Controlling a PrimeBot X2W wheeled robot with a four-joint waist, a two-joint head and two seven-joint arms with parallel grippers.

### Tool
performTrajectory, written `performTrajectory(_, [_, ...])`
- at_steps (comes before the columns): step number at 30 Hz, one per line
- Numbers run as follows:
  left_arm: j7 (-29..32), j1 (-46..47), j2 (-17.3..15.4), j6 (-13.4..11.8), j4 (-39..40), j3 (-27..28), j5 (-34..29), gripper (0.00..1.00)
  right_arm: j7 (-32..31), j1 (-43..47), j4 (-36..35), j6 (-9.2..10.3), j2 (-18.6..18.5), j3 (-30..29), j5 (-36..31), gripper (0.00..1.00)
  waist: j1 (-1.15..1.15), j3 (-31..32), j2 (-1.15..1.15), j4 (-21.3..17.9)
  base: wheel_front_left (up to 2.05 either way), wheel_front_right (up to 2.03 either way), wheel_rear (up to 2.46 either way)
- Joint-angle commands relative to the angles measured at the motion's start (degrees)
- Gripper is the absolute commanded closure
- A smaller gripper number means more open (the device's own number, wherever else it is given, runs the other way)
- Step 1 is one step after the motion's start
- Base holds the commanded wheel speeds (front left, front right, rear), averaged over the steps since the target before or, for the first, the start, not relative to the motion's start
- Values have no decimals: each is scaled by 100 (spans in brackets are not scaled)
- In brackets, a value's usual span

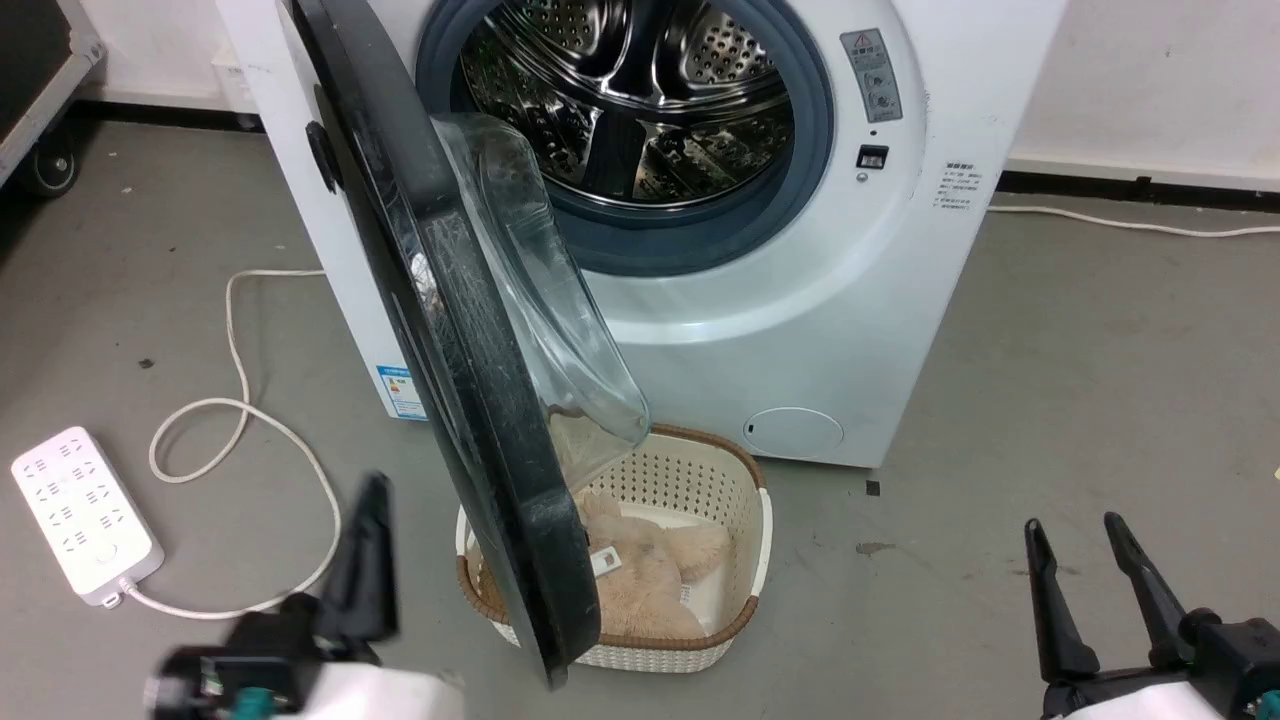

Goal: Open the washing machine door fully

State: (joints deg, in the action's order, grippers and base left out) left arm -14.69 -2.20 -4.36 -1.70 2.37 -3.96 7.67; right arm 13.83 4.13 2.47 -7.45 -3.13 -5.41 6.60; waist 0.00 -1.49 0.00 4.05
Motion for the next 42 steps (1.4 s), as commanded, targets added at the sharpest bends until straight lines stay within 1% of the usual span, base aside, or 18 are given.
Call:
performTrajectory(1, [-30,87,17,-54,157,79,-10,100,38,-90,22,-3,24,-24,38,0,0,-7,0,6,0,0,0])
performTrajectory(6, [-30,464,94,-217,1080,469,245,100,40,-130,75,-3,24,-68,38,0,0,6,0,48,0,0,0])
performTrajectory(8, [-30,682,102,-238,1459,579,256,100,40,-135,96,-3,24,-71,46,0,0,21,0,62,0,0,0])
performTrajectory(11, [-30,999,71,-201,1968,600,152,100,33,-140,129,-3,24,-71,63,0,0,56,0,62,0,0,0])
performTrajectory(13, [-19,1140,22,-157,2236,505,59,100,30,-143,144,-3,24,-68,69,0,0,79,0,55,0,0,0])
performTrajectory(16, [217,1261,-5,-70,2538,207,-79,100,29,-145,159,-3,24,-60,78,0,0,98,0,43,0,0,0])
performTrajectory(21, [704,1159,52,29,2786,-637,-211,100,32,-147,183,-3,24,-64,119,0,0,92,0,38,0,0,0])
performTrajectory(24, [910,945,89,52,2663,-1222,-181,100,36,-148,217,-3,24,-53,136,0,0,86,0,41,0,0,0])
performTrajectory(27, [1039,692,105,123,2299,-1745,-142,100,41,-169,243,-3,25,-41,147,0,0,73,0,37,0,0,0])
performTrajectory(31, [1137,373,113,176,1662,-2177,-99,100,50,-177,271,-3,25,-25,162,0,0,57,0,48,0,0,0])
performTrajectory(35, [1238,216,120,123,881,-2314,0,100,52,-187,304,-3,25,2,158,0,0,33,0,52,0,0,0])
performTrajectory(38, [1212,242,124,14,352,-2265,22,100,43,-208,317,-3,25,38,154,0,0,10,0,40,0,0,0])
performTrajectory(42, [1060,310,129,-148,-138,-2118,122,100,34,-227,313,-3,25,53,139,0,0,-26,0,49,0,0,0])
